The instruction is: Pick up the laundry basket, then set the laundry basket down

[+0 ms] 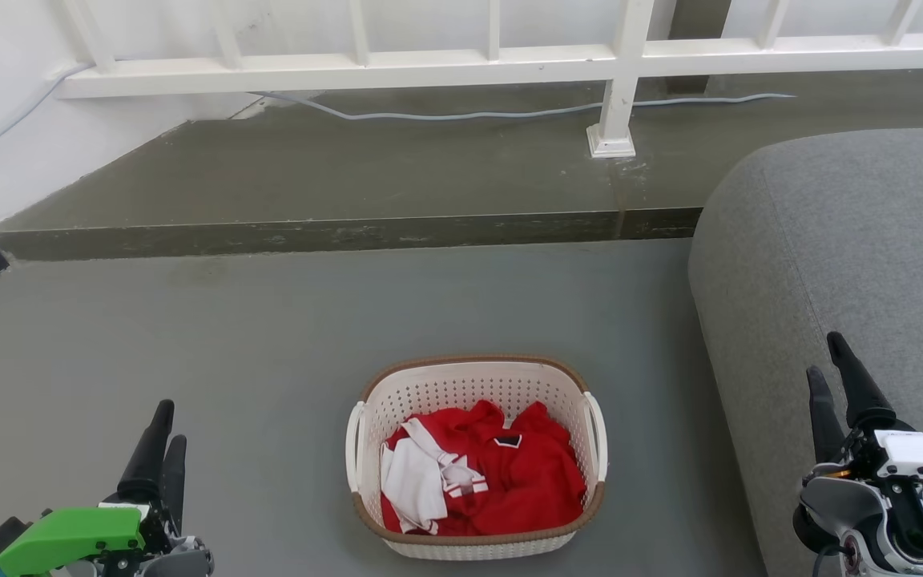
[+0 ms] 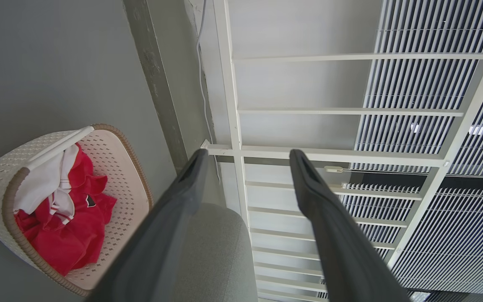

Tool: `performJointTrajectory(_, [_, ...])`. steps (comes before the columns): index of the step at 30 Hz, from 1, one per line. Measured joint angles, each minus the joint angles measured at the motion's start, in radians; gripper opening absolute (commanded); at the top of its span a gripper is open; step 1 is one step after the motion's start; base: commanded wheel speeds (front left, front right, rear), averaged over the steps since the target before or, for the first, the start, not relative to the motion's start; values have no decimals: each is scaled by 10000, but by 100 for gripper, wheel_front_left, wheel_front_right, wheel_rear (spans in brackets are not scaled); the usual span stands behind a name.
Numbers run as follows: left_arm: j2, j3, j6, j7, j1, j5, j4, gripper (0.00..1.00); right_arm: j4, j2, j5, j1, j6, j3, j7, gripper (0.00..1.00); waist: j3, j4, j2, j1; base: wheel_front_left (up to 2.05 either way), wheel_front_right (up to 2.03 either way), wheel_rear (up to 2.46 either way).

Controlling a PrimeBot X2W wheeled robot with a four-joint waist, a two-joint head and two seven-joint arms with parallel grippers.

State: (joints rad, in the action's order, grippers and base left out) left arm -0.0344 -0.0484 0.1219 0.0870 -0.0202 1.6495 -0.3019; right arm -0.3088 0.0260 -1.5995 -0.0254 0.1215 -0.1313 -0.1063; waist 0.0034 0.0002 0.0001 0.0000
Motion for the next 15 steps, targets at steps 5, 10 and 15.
performJointTrajectory(5, [0,54,0,-98,-4,-27,59,100,17,29,146,-9,0,21,77,100,2,7,0,0,0,0,0])
performJointTrajectory(10, [-2,176,0,-270,-25,-416,167,100,90,150,439,-25,0,104,196,100,7,13,0,0,0,0,0])
performJointTrajectory(15, [-155,345,0,-543,-87,-1126,194,100,136,349,966,-59,0,247,410,100,14,21,0,0,0,0,0])
